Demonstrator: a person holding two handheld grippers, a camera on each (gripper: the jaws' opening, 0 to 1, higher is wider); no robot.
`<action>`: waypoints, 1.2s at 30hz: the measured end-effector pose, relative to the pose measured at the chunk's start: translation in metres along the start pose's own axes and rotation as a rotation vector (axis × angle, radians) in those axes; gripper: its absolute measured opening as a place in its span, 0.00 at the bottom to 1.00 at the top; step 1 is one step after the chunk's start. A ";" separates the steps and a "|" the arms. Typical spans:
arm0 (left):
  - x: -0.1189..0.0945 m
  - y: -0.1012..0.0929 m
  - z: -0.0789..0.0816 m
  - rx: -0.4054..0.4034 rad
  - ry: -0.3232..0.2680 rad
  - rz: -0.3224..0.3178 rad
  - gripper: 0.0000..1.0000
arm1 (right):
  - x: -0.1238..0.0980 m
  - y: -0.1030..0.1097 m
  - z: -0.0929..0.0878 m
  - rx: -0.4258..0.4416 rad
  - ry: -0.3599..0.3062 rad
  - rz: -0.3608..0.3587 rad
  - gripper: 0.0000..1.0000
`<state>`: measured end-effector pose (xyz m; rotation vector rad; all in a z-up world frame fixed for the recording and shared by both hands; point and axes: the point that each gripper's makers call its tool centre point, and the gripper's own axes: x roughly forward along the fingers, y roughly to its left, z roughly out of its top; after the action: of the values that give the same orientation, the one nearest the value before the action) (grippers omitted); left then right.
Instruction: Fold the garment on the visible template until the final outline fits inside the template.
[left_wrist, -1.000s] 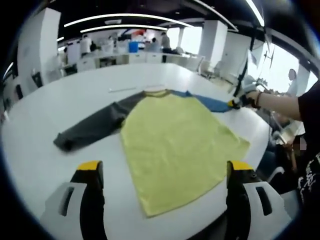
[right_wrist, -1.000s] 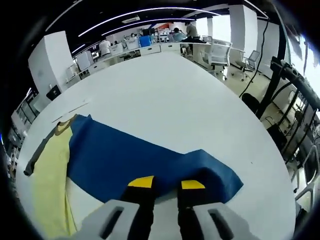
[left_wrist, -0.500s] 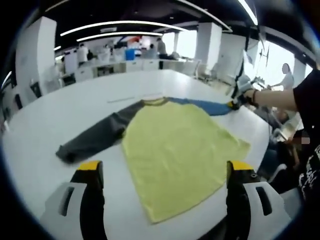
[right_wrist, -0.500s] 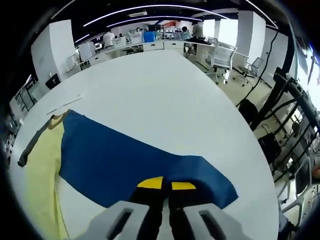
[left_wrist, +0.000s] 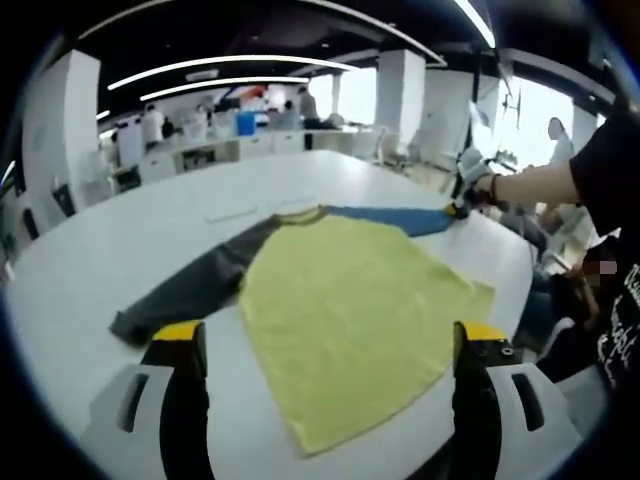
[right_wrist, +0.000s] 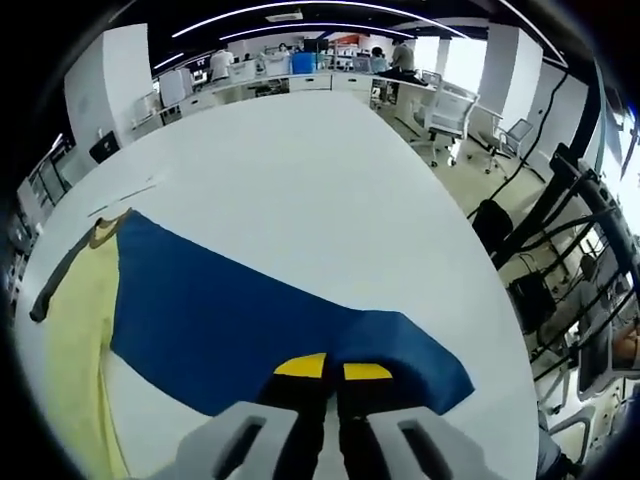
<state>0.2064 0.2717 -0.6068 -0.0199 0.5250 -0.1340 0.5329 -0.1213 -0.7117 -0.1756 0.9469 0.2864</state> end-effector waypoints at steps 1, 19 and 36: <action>0.000 0.000 0.000 -0.005 -0.002 -0.001 0.99 | 0.000 0.000 0.000 -0.005 0.002 -0.001 0.00; -0.004 0.001 -0.001 -0.006 -0.004 0.001 0.99 | -0.012 0.002 0.004 0.006 0.028 0.009 0.00; -0.003 -0.001 -0.003 0.001 0.006 -0.003 0.99 | -0.018 0.003 0.012 -0.011 0.032 0.015 0.00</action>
<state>0.2022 0.2715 -0.6078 -0.0189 0.5311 -0.1377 0.5314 -0.1184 -0.6901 -0.1835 0.9793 0.3029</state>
